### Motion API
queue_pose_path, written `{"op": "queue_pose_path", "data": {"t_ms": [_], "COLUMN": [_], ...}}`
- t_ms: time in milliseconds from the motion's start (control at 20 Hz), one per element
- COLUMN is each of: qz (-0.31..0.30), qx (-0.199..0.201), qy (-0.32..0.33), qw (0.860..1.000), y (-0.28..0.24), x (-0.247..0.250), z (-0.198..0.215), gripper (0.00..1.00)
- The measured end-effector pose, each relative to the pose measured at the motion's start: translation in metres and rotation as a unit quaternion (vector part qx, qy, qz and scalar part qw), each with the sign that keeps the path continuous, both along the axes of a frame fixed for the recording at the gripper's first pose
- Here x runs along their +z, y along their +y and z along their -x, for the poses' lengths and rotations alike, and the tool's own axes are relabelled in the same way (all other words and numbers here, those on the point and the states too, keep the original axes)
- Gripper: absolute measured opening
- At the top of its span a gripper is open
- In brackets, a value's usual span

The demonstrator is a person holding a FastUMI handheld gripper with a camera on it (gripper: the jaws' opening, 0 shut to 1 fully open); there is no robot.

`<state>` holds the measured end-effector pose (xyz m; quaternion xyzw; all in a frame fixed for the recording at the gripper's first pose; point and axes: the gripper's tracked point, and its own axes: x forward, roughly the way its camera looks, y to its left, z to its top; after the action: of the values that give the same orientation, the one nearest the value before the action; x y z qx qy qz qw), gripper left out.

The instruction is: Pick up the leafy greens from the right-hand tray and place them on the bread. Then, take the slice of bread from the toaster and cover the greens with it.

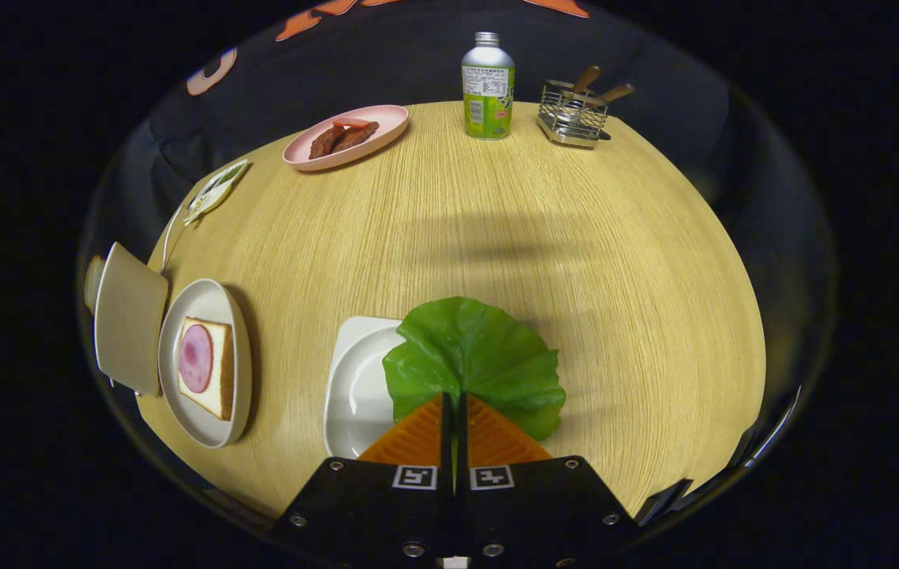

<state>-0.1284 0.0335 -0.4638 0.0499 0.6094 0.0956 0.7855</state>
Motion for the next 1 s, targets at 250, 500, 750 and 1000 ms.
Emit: {"op": "queue_pose_path", "data": {"t_ms": [250,500,750,1000], "qz": [-0.048,-0.099,-0.109,-0.136], "qx": [-0.022,-0.002,0.053,0.095], "qy": [-0.031,-0.053,-0.067,-0.050], "qw": [0.998,0.994,0.990,0.985], "y": [0.024,0.065,0.118,0.175], "x": [0.045,0.091,0.101,0.097], "z": [-0.009,-0.018,-0.019,-0.004], "gripper": [0.01,0.01,0.01,0.01]}}
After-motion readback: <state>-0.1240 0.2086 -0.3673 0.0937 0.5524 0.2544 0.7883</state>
